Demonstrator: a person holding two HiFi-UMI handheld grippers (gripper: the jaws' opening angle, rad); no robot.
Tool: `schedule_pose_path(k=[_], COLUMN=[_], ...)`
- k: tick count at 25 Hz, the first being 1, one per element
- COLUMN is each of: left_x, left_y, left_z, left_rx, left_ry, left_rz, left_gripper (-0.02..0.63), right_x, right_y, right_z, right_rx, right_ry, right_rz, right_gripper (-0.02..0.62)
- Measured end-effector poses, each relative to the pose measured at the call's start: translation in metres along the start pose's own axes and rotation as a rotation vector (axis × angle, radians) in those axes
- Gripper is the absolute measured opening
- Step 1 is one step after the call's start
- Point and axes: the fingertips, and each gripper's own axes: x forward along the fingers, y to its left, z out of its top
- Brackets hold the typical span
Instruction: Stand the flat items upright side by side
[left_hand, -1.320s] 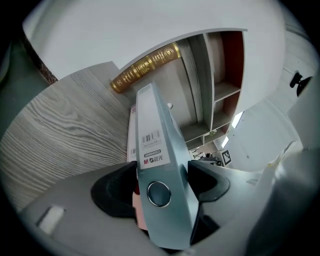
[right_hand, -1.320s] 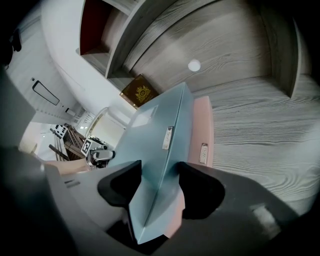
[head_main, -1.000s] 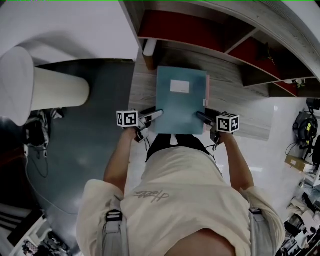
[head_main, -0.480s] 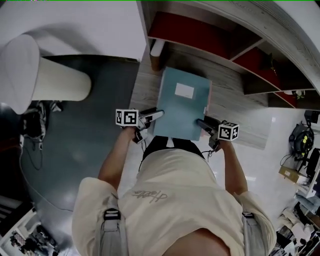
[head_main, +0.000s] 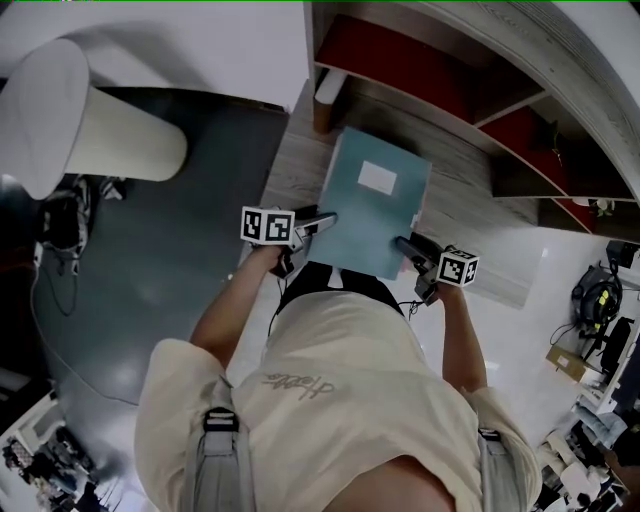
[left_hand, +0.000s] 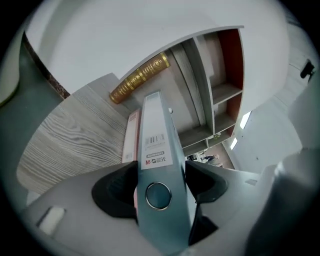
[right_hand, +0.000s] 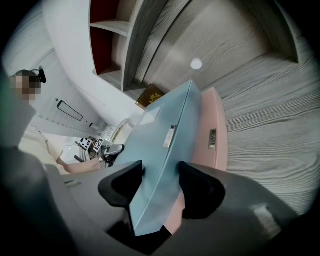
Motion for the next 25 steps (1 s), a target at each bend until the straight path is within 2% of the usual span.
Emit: schedule_pose_path(k=[9, 10, 12, 13, 15, 17, 18, 25], left_x=[-0.012, -0.016, -0.018, -0.016, -0.003, 0.011, 0.014, 0.009], left_y=[-0.029, -0.036, -0.062, -0.067, -0.058, -0.051, -0.048, -0.049], left_z=[0.006, 0.008, 0.014, 0.012, -0.004, -0.015, -0.017, -0.014], left_rx=[-0.139, -0.163, -0.235, -0.246, -0.183, -0.119, -0.114, -0.073], left_ry=[0.010, 0.019, 0.011, 0.021, 0.087, 0.130, 0.133, 0.174], left_rz=[-0.176, -0.222, -0.383, -0.400, -0.287, -0.203, -0.183, -0.136], left_gripper=[0.287, 0.287, 0.311, 0.350, 0.378, 0.372, 0.319, 0.285], right_x=[-0.008, -0.009, -0.010, -0.008, 0.001, 0.005, 0.004, 0.005], right_y=[-0.003, -0.002, 0.000, 0.003, 0.009, 0.011, 0.011, 0.013], right_z=[-0.001, -0.001, -0.003, -0.006, -0.012, -0.009, -0.007, -0.009], right_rx=[0.034, 0.039, 0.045, 0.044, 0.025, 0.012, 0.013, 0.030], right_ry=[-0.039, -0.038, -0.031, -0.016, 0.024, 0.015, 0.002, -0.007], right_rz=[0.037, 0.044, 0.068, 0.086, 0.109, 0.105, 0.098, 0.109], right_gripper=[0.233, 0.233, 0.235, 0.236, 0.236, 0.242, 0.238, 0.244])
